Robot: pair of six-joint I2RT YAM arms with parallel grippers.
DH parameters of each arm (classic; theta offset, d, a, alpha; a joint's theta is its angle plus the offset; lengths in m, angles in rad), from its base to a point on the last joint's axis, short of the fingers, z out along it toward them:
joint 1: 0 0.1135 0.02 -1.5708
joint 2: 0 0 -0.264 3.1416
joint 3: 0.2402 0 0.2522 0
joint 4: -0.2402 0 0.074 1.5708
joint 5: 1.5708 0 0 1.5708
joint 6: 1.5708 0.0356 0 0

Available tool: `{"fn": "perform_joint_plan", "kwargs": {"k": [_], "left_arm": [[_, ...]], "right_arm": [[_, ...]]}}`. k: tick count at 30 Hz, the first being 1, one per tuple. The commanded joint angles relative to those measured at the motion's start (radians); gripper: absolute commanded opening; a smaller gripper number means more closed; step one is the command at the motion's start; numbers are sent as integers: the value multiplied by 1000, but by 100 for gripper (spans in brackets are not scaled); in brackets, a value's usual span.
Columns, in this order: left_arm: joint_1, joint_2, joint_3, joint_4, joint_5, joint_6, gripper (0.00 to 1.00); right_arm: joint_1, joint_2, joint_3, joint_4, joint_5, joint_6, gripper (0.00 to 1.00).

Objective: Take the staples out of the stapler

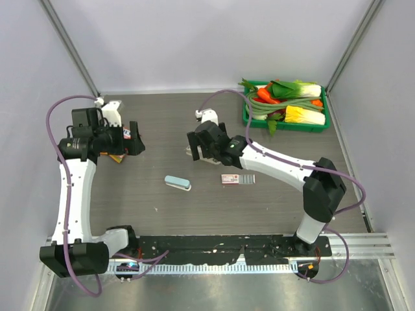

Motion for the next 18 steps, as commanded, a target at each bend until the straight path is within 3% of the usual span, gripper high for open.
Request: {"fn": "perform_joint_plan", "kwargs": {"k": [1, 7, 18], "left_arm": [[77, -30, -37, 10, 35, -22, 100], [192, 10, -84, 1, 143, -20, 100], [237, 12, -130, -5, 206, -4, 100]], "right_arm": [[68, 66, 86, -16, 13, -89, 92], [100, 103, 83, 22, -123, -190, 93], [102, 216, 130, 5, -243, -356, 93]]}}
